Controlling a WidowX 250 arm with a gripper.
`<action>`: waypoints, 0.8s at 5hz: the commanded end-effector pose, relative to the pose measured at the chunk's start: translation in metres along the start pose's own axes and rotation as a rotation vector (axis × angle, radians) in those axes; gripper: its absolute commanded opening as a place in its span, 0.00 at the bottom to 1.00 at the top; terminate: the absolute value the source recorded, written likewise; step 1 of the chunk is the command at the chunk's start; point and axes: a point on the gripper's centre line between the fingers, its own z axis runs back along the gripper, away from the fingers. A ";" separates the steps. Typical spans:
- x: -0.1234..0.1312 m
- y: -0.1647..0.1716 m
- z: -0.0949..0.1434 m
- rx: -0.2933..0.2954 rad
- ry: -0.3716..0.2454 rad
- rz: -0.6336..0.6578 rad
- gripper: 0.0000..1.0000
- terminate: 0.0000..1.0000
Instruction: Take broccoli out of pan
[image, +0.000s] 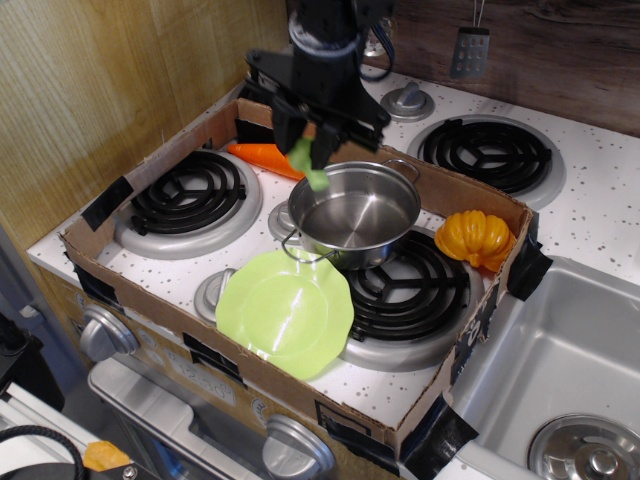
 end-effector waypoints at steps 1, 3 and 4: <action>-0.001 0.053 0.017 0.094 -0.047 0.038 0.00 0.00; -0.022 0.086 -0.005 0.132 -0.060 0.094 0.00 0.00; -0.038 0.091 -0.020 0.111 -0.034 0.131 0.00 0.00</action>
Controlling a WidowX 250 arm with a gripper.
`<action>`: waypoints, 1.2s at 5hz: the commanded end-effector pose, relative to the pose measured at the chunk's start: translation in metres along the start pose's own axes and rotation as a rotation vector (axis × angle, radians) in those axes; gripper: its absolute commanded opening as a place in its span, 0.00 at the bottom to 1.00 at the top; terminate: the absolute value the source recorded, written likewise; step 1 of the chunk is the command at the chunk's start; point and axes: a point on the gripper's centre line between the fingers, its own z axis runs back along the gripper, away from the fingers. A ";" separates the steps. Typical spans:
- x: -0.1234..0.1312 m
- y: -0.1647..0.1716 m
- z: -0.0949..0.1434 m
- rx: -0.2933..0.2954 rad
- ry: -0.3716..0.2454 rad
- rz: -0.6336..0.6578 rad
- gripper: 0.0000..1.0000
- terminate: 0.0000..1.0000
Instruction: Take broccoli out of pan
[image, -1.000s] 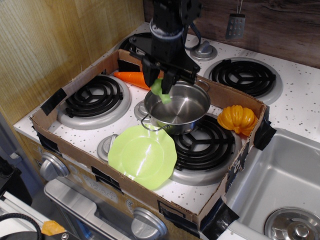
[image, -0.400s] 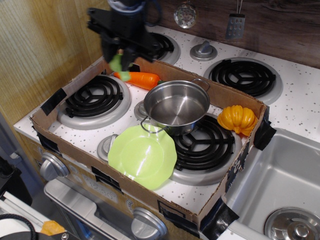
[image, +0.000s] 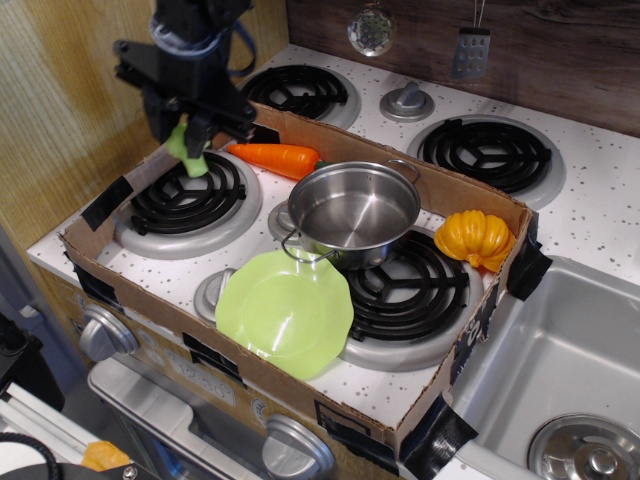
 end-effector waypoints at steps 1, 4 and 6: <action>-0.023 0.000 -0.005 0.006 -0.019 0.121 0.00 0.00; -0.048 -0.028 -0.003 -0.054 0.026 0.220 1.00 0.00; -0.032 -0.021 -0.002 -0.057 0.021 0.144 1.00 0.00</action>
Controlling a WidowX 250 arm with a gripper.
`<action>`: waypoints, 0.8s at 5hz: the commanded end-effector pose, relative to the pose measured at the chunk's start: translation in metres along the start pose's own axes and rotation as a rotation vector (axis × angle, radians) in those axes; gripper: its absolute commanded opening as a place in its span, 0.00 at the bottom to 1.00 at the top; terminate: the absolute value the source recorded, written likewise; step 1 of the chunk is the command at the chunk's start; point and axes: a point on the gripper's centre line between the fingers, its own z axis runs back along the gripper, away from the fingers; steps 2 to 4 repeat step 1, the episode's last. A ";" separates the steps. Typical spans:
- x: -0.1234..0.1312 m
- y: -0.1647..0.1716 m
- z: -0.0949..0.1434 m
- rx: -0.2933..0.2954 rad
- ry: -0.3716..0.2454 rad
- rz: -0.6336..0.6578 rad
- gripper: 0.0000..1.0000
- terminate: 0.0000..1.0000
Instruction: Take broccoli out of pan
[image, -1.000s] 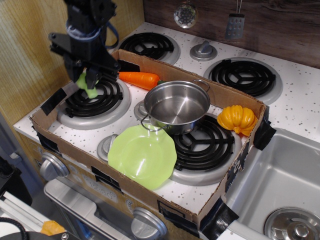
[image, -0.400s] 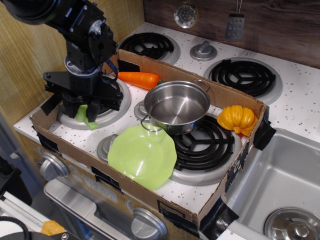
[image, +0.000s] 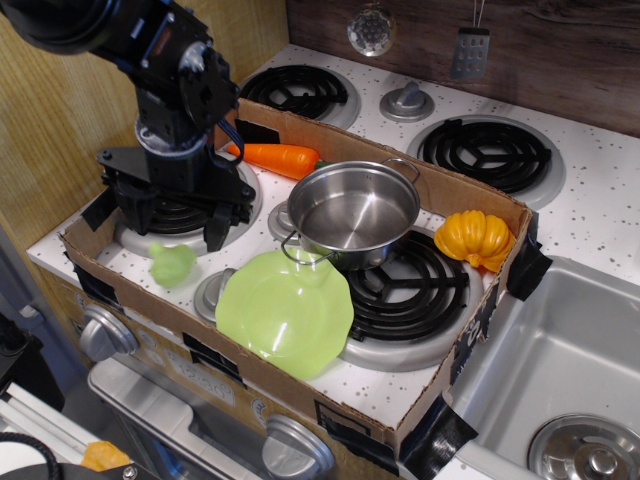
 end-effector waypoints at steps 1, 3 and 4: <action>0.033 0.007 0.030 0.057 -0.025 -0.063 1.00 1.00; 0.033 0.007 0.030 0.057 -0.025 -0.063 1.00 1.00; 0.033 0.007 0.030 0.057 -0.025 -0.063 1.00 1.00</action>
